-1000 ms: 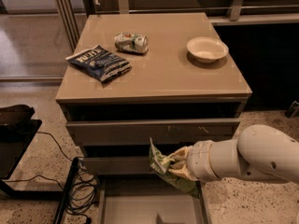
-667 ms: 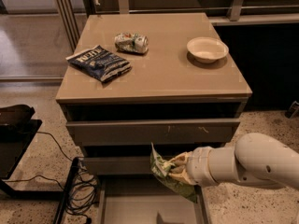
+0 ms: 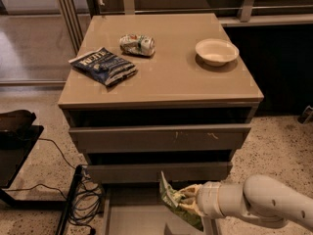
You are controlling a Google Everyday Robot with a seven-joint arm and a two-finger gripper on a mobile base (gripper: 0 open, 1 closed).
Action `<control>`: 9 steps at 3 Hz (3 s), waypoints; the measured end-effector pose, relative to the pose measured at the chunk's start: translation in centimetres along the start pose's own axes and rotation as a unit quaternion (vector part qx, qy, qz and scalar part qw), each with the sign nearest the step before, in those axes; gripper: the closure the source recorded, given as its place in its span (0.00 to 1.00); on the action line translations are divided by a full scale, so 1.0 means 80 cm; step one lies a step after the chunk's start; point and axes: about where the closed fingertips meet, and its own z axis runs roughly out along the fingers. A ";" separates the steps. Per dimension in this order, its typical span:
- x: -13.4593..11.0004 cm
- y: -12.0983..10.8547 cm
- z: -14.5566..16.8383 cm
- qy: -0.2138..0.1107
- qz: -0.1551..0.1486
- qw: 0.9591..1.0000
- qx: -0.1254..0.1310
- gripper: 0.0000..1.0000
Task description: Place green jalapeno chip bag into bottom drawer
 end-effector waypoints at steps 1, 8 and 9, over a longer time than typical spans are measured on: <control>0.058 0.004 0.028 -0.017 -0.012 1.000 0.001 1.00; 0.289 -0.075 0.206 0.044 -0.003 0.997 0.066 1.00; 0.311 -0.094 0.233 0.055 -0.032 0.993 0.104 1.00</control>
Offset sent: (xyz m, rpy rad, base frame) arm -0.0133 -0.0245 -0.1634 -0.0875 0.0158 0.0267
